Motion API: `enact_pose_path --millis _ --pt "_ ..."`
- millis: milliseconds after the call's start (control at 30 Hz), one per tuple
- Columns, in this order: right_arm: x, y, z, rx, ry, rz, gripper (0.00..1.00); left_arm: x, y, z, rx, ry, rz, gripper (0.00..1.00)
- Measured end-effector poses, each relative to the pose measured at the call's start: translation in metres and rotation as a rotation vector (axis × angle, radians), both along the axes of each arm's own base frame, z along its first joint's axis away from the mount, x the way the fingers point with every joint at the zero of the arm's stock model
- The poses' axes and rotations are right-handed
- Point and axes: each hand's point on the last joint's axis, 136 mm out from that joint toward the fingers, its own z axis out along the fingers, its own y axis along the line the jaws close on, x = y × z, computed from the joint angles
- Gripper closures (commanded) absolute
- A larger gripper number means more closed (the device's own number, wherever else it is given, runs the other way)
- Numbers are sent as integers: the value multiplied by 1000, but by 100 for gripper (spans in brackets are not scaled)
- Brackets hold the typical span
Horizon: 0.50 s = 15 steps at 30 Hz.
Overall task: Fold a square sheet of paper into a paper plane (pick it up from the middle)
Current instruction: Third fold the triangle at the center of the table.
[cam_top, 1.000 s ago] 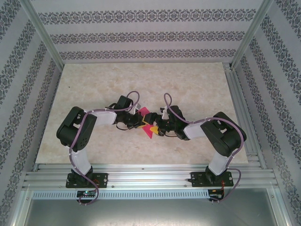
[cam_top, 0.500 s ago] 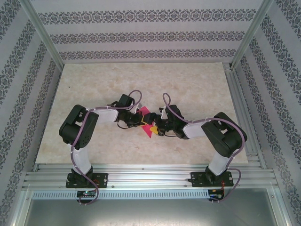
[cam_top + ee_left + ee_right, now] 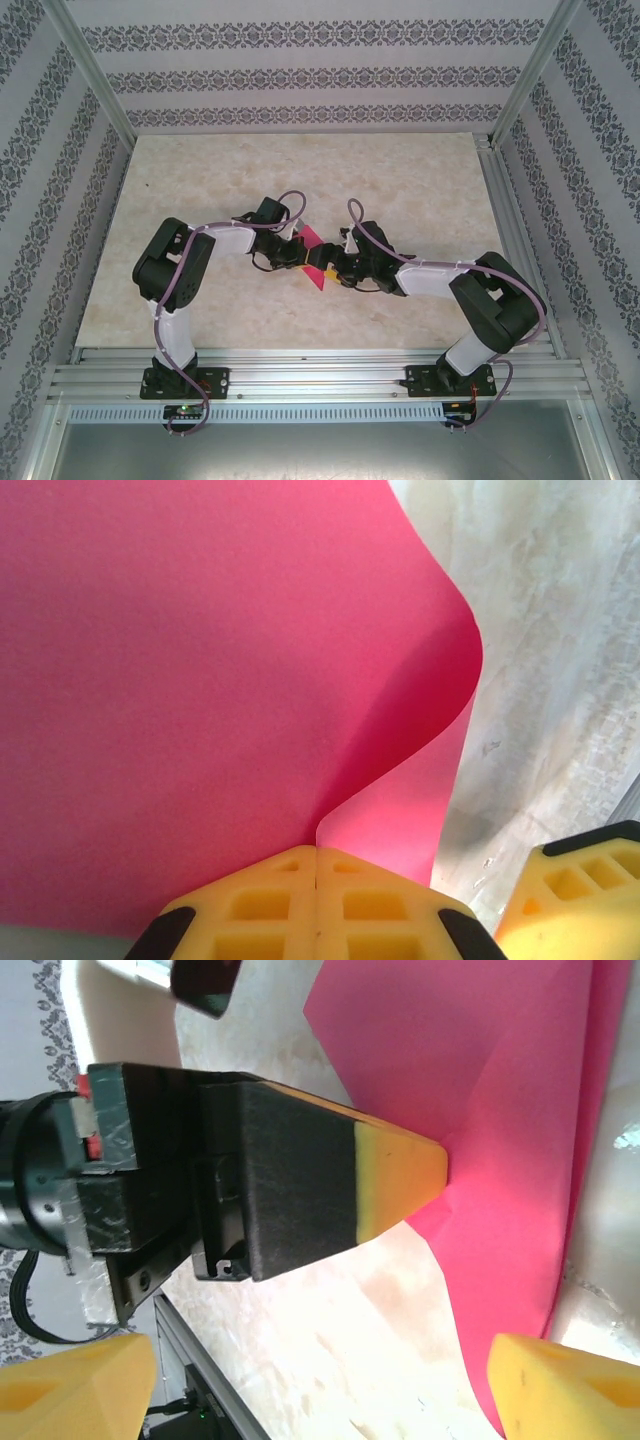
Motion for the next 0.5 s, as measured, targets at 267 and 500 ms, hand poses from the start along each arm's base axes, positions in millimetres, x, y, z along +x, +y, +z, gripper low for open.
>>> enact_pose_path --millis 267,500 --pt "-12 8 -8 -30 29 37 12 3 1 0 17 -8 -7 100" --pt "-10 19 -8 -39 26 63 10 3 0 0 15 -7 -8 99"
